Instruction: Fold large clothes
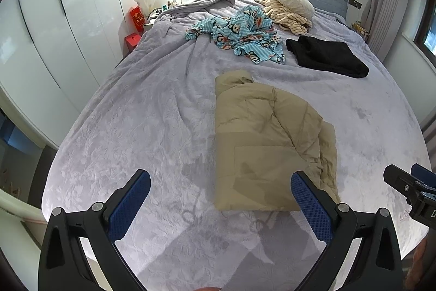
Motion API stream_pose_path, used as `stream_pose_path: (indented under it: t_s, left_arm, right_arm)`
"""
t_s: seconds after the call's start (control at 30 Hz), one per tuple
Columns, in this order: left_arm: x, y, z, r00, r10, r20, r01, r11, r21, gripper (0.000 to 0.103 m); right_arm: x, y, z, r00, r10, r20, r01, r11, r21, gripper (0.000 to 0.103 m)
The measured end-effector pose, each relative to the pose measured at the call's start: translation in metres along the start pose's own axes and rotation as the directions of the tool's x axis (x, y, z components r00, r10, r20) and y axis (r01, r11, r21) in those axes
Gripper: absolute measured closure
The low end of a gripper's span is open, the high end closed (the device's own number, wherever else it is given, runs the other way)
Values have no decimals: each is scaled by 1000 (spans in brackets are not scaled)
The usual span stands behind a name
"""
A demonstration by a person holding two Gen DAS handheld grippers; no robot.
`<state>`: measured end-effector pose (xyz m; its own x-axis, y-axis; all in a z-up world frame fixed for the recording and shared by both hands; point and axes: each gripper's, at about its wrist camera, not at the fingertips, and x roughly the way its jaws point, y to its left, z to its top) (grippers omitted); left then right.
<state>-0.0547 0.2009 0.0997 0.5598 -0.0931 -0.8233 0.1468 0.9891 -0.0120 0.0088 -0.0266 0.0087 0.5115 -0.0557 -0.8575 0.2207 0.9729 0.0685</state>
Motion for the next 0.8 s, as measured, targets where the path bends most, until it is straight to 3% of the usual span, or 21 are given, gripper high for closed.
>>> stream_pose_path:
  t_s: [0.8]
  left_arm:
    - [-3, 0, -1, 1000, 5, 0, -5, 1000, -6, 0]
  right_arm:
    - [-4, 5, 1, 1000, -2, 5, 2, 1000, 1, 0]
